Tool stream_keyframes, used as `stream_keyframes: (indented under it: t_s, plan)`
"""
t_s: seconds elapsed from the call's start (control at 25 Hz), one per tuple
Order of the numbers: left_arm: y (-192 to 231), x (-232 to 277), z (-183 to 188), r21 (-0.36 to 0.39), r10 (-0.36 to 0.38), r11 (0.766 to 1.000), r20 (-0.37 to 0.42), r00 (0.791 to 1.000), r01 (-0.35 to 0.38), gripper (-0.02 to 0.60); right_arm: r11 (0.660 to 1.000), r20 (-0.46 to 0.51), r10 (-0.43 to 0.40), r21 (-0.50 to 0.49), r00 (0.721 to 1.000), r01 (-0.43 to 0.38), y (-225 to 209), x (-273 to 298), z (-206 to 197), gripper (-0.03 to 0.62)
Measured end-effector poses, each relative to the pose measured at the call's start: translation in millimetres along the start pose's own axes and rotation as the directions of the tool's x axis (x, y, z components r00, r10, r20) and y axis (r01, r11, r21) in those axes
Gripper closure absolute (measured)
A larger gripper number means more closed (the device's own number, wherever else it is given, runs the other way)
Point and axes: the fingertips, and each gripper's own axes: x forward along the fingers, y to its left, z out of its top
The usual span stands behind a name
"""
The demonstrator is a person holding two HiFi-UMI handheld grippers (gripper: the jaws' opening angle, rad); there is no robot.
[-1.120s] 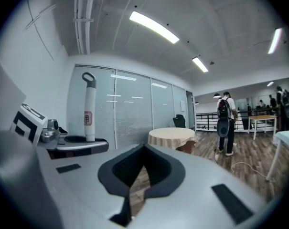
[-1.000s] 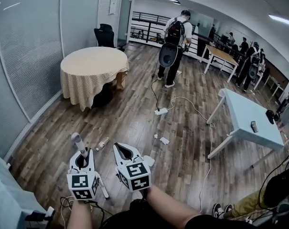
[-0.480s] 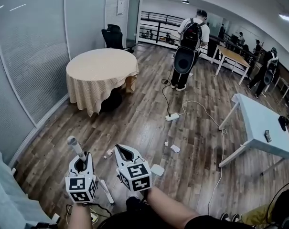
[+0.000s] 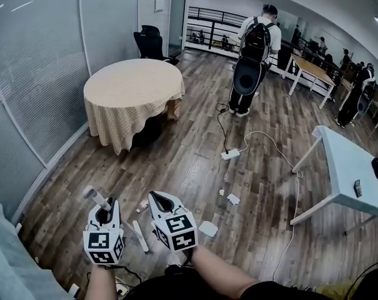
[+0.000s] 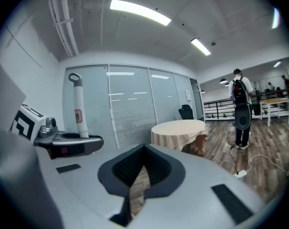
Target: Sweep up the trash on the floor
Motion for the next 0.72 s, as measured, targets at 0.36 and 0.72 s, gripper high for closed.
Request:
stream_keyframes:
  t_s: [0.36, 0.72]
  plan:
    - [7.8, 55.3, 13.3, 0.009, 0.046, 0.999, 0.002, 0.999, -0.046, 0.532, 0.998, -0.024, 0.054, 0.032, 0.998, -0.053, -51.5, 44.2, 2.6, 0.58]
    - [19.3, 111.2, 11.4, 0.083, 0.015, 0.997, -0.031, 0.999, -0.013, 0.532, 0.998, -0.049, -0.006, 0.054, 0.999, 0.008, -97.4, 56.0, -3.6, 0.58]
